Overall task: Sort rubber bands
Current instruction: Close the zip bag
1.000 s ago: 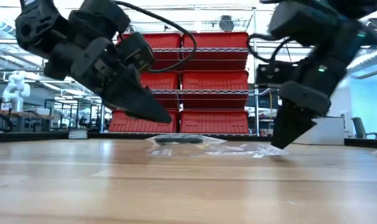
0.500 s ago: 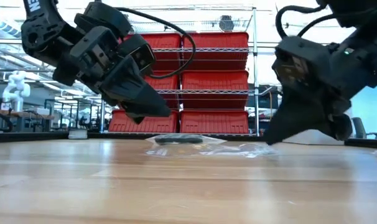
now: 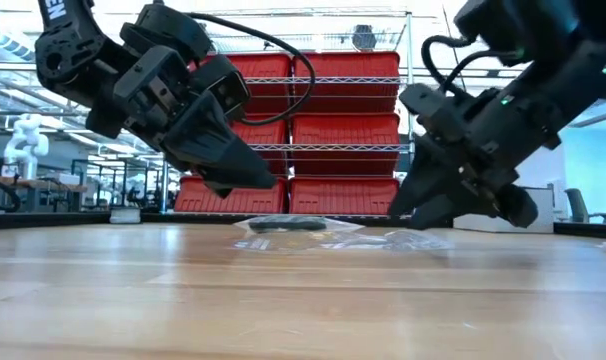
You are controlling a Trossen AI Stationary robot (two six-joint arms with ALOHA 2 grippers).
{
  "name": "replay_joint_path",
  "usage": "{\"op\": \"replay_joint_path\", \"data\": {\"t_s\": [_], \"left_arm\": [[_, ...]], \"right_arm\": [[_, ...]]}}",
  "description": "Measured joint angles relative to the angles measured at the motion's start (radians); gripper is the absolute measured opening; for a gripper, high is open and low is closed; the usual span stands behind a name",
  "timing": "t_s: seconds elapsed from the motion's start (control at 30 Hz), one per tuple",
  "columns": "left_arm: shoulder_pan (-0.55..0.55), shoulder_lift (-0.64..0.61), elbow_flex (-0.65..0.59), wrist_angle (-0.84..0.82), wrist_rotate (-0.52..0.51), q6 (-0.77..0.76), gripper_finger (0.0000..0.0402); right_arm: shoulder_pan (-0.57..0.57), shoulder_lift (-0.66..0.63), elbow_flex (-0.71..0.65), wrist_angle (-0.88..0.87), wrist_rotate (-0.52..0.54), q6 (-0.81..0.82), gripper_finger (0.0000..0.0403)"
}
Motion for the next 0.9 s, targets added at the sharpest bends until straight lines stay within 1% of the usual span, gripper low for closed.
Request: {"op": "replay_joint_path", "data": {"t_s": [0.1,0.27,0.33,0.43,0.5,0.57,0.73,0.83,0.9], "left_arm": [[0.006,0.000,0.000,0.000,-0.007,0.000,0.0143],[0.014,0.000,0.000,0.000,-0.027,0.015,0.0143],[0.016,0.000,0.000,0.004,-0.050,0.020,0.0143],[0.017,0.000,0.002,0.022,-0.079,0.025,0.0143],[0.017,0.000,0.002,0.034,-0.085,0.029,0.0143],[0.022,-0.001,0.002,0.041,-0.086,0.029,0.0143],[0.031,-0.001,0.002,0.050,-0.086,0.029,0.0143],[0.030,-0.001,0.002,0.069,-0.044,0.029,0.0143],[0.028,-0.001,0.002,0.074,-0.032,0.029,0.0143]], "right_arm": [[-0.015,0.013,0.000,0.002,-0.025,0.014,0.0148],[-0.017,0.028,0.000,0.037,-0.017,-0.026,0.0127],[-0.017,0.029,0.000,0.065,-0.017,-0.072,0.0107],[-0.017,0.029,0.000,0.101,-0.017,-0.146,0.0063],[-0.017,0.029,0.001,0.121,-0.013,-0.191,0.0028],[-0.017,0.029,0.001,0.123,-0.008,-0.225,0.0007],[-0.017,0.029,0.010,0.122,-0.006,-0.321,0.0005],[-0.015,0.029,0.040,0.121,-0.014,-0.412,0.0002],[-0.015,0.029,0.068,0.117,-0.041,-0.487,0.0002]]}}
